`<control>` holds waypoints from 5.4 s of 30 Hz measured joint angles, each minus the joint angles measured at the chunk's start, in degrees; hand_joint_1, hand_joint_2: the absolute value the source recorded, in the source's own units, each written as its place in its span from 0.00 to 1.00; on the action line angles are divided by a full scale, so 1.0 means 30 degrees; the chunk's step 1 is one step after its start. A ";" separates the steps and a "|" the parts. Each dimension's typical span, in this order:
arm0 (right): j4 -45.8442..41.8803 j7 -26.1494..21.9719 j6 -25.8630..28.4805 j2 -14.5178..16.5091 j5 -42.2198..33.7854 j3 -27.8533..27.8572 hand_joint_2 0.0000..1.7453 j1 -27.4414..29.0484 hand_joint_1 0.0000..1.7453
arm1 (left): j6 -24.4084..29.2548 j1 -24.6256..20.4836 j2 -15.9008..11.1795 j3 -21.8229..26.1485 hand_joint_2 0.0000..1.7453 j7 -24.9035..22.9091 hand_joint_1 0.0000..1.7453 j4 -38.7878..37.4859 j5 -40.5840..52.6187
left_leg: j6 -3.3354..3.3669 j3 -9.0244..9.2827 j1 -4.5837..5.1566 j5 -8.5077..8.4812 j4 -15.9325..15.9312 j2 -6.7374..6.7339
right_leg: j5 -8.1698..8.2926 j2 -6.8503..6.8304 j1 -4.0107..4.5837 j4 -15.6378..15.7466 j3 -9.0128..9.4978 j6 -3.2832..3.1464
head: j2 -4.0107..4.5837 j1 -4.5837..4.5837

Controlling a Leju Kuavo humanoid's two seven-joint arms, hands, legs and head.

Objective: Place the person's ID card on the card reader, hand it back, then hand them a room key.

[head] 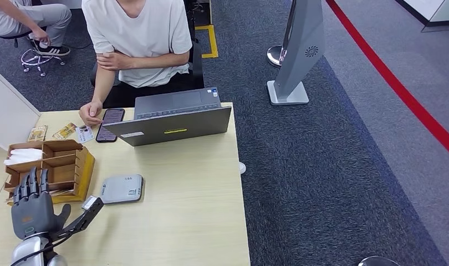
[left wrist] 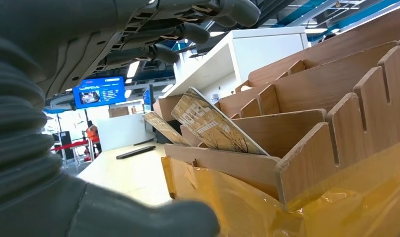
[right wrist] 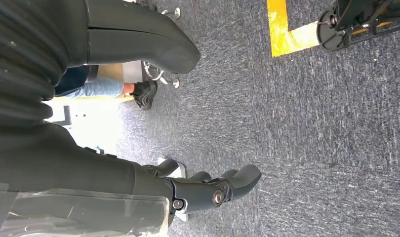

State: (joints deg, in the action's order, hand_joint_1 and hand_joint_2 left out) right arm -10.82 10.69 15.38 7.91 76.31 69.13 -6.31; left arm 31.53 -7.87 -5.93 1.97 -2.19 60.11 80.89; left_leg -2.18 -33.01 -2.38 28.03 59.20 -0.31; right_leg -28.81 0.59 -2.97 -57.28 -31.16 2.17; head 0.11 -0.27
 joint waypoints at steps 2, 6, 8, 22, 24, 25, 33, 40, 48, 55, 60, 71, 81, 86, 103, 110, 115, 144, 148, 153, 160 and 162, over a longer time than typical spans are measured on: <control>0.0000 0.0000 -0.0004 -0.0004 0.0004 -0.0005 1.00 0.0000 0.00 | -0.0231 0.0018 0.0015 0.0000 1.00 0.0013 1.00 0.0047 -0.0133 | 0.0000 0.0000 0.0000 0.0000 0.0000 0.0000 | 0.0000 0.0000 0.0000 0.0000 0.0000 0.0000 | 0.0000 0.0000; 0.0000 -0.0006 -0.0004 -0.0013 0.0005 -0.0007 1.00 0.0001 0.00 | -0.0521 0.0056 0.0033 0.0000 1.00 0.0053 1.00 0.0146 -0.0313 | 0.0000 0.0000 0.0000 0.0000 0.0000 0.0000 | 0.0000 0.0000 0.0000 0.0000 0.0001 0.0000 | 0.0000 0.0002; 0.0000 -0.0007 -0.0004 -0.0015 0.0005 -0.0011 1.00 0.0001 0.00 | -0.0541 0.0066 0.0033 0.0000 1.00 0.0060 1.00 0.0157 -0.0313 | 0.0000 0.0000 0.0000 0.0000 0.0000 0.0000 | 0.0000 0.0000 0.0000 0.0000 0.0002 0.0000 | 0.0000 0.0002; 0.0000 -0.0027 -0.0007 -0.0031 0.0033 -0.0029 1.00 0.0000 0.00 | -0.0557 0.0105 0.0025 0.0000 1.00 0.0612 1.00 0.0364 -0.1060 | 0.0000 0.0000 0.0000 0.0000 -0.0001 0.0000 | 0.0000 -0.0002 0.0000 0.0000 0.0003 0.0000 | 0.0000 0.0000; 0.0000 -0.0029 -0.0007 -0.0040 0.0044 -0.0036 1.00 0.0000 0.00 | -0.0559 0.0108 0.0027 0.0000 1.00 0.0627 1.00 0.0364 -0.1120 | 0.0000 0.0000 0.0000 0.0000 0.0000 0.0000 | 0.0000 -0.0002 0.0000 0.0000 0.0003 0.0000 | 0.0000 0.0000; 0.0000 -0.0029 -0.0007 -0.0049 0.0049 -0.0038 1.00 0.0000 0.00 | -0.0541 0.0110 0.0029 0.0000 1.00 0.0632 1.00 0.0364 -0.1160 | 0.0000 0.0000 0.0000 0.0000 0.0000 0.0000 | 0.0000 -0.0002 0.0000 0.0000 0.0004 0.0000 | 0.0000 0.0000; 0.0000 -0.0029 -0.0004 -0.0091 0.0069 -0.0053 1.00 0.0000 0.00 | 0.0214 0.0130 0.0097 0.0000 1.00 0.0811 1.00 0.0364 -0.1297 | 0.0000 0.0000 0.0000 0.0000 0.0000 0.0001 | 0.0000 -0.0002 0.0000 -0.0001 0.0002 0.0000 | 0.0000 0.0004; 0.0000 -0.0029 -0.0004 -0.0095 0.0078 -0.0064 1.00 0.0000 0.00 | 0.0323 0.0130 0.0129 0.0005 1.00 0.0811 1.00 0.0364 -0.1282 | 0.0000 0.0000 0.0000 0.0000 0.0000 0.0001 | 0.0000 -0.0002 0.0000 -0.0001 0.0000 0.0000 | 0.0000 0.0000; 0.0000 -0.0029 -0.0004 -0.0095 0.0067 -0.0064 1.00 0.0000 0.00 | 0.0330 0.0143 0.0137 0.0002 1.00 0.0847 1.00 0.0392 -0.1207 | 0.0000 0.0000 0.0000 0.0000 0.0000 0.0001 | 0.0000 -0.0002 0.0000 -0.0001 0.0001 0.0000 | 0.0000 0.0002; 0.0000 -0.0029 -0.0004 -0.0095 -0.0013 -0.0064 1.00 -0.0001 0.00 | 0.0261 0.0750 0.0315 -0.0002 1.00 0.1058 1.00 0.1743 -0.0881 | 0.0000 -0.0003 0.0000 0.0000 0.0000 0.0006 | -0.0003 -0.0007 0.0000 0.0000 0.0001 0.0002 | 0.0000 0.0000; 0.0000 -0.0016 0.0022 -0.0107 -0.0463 -0.0018 1.00 0.0050 0.00 | -0.0255 0.2639 0.0510 -0.0991 1.00 0.1378 1.00 0.6525 -0.0450 | 0.0005 -0.0018 0.0003 0.0008 0.0002 -0.0013 | -0.0006 0.0009 -0.0002 0.0003 -0.0028 0.0006 | 0.0000 0.0005; 0.0000 -0.0137 0.0082 -0.0124 -0.1379 0.0448 1.00 0.0060 0.00 | -0.0413 0.3086 -0.1275 -0.5264 1.00 0.1931 1.00 1.6405 -0.1166 | -0.0005 -0.0020 -0.0008 -0.0007 0.0001 0.0021 | -0.0002 -0.0028 0.0004 0.0000 -0.0026 0.0002 | 0.0000 0.0027; 0.0000 -0.0142 -0.0091 -0.0117 -0.0494 0.0315 1.00 0.0000 0.00 | -0.1276 -0.1460 -0.1442 -0.6249 1.00 0.1339 1.00 1.6842 -0.2056 | 0.0008 -0.0009 -0.0005 -0.0042 0.0016 0.0073 | 0.0019 -0.0076 0.0001 0.0002 -0.0036 0.0008 | 0.0000 0.0029; 0.0007 -0.0182 -0.0264 -0.0117 0.0271 -0.0217 1.00 -0.0203 0.00 | -0.1366 -0.6268 -0.0286 -0.6289 1.00 0.1036 1.00 1.3319 -0.1428 | 0.0010 -0.0013 -0.0001 -0.0091 0.0014 0.0028 | 0.0101 -0.0033 0.0000 0.0000 -0.0018 -0.0006 | 0.0000 0.0024; 0.0015 0.0457 -0.0659 0.0319 0.2553 -0.2116 1.00 -0.1220 0.00 | 0.2530 -1.7085 0.1623 -0.7468 1.00 -0.1831 1.00 -0.6507 0.2341 | 0.0012 -0.0058 -0.0003 -0.0183 0.0015 -0.0008 | 0.0195 0.0031 0.0003 -0.0017 -0.0083 -0.0018 | 0.0000 0.0011; 0.0038 0.0554 -0.0659 0.0406 0.2716 -0.2258 1.00 -0.1221 0.00 | 0.2559 -1.7776 0.1829 -0.7923 1.00 -0.2027 1.00 -0.9515 0.2346 | 0.0012 -0.0090 -0.0003 -0.0180 0.0013 -0.0011 | 0.0189 0.0032 0.0003 -0.0017 -0.0118 -0.0014 | 0.0000 0.0007; 0.0044 0.0563 -0.0663 0.0408 0.2705 -0.2293 1.00 -0.1216 0.00 | 0.2570 -1.7811 0.1823 -0.7941 1.00 -0.2087 1.00 -1.0468 0.2344 | 0.0015 -0.0147 -0.0003 -0.0184 0.0015 0.0017 | 0.0189 0.0005 0.0004 -0.0019 -0.0144 -0.0014 | 0.0000 0.0009; 0.0066 0.0508 -0.0581 0.0383 0.2596 -0.2162 1.00 -0.0766 0.00 | 0.2705 -1.5590 0.1637 -0.6736 1.00 0.0495 0.00 -0.7774 0.1740 | 0.0018 -0.0208 -0.0004 -0.0183 0.0014 0.0023 | 0.0188 -0.0012 0.0003 -0.0010 -0.0194 -0.0011 | 0.0000 0.0011; 0.0066 0.0495 -0.0586 0.0373 0.2482 -0.2089 1.00 -0.0729 0.00 | 0.2705 -1.5346 0.1686 -0.6561 1.00 0.0563 0.00 -0.7158 0.1694 | 0.0018 -0.0207 -0.0004 -0.0183 0.0014 0.0024 | 0.0188 -0.0013 0.0003 -0.0010 -0.0194 -0.0011 | 0.0000 0.0009; 0.0063 0.0417 -0.0559 0.0364 0.2339 -0.2015 1.00 -0.0661 0.00 | 0.2705 -1.4843 0.1690 -0.6406 1.00 0.1059 0.00 -0.6305 0.1157 | 0.0019 -0.0204 -0.0003 -0.0184 0.0013 0.0023 | 0.0188 -0.0012 0.0003 -0.0012 -0.0186 -0.0011 | 0.0000 0.0009; 0.0058 0.0209 -0.0218 0.0284 0.1404 -0.1279 1.00 -0.0226 0.00 | 0.2689 -0.9840 0.0469 -0.5737 1.00 0.2384 0.00 0.0157 -0.1606 | 0.0010 -0.0186 0.0002 -0.0156 -0.0027 -0.0041 | 0.0163 0.0060 0.0002 -0.0017 -0.0181 -0.0025 | 0.0000 0.0018; 0.0058 0.0244 -0.0209 0.0224 0.1200 -0.1016 1.00 -0.0088 0.00 | 0.2731 -0.7669 -0.0282 -0.5052 1.00 0.2819 0.00 0.2708 -0.2534 | -0.0004 -0.0175 0.0000 -0.0142 -0.0045 -0.0048 | 0.0140 0.0062 0.0003 -0.0017 -0.0190 -0.0034 | 0.0000 0.0015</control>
State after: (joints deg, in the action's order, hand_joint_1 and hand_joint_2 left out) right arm -10.64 11.42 14.75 8.58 79.91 66.08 -6.58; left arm 39.72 -30.88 -6.78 -13.19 6.26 68.23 73.29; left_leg -2.19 -33.53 -2.39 27.60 59.07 -0.46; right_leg -28.39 0.77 -2.96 -57.33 -31.72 2.06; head 0.11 -0.23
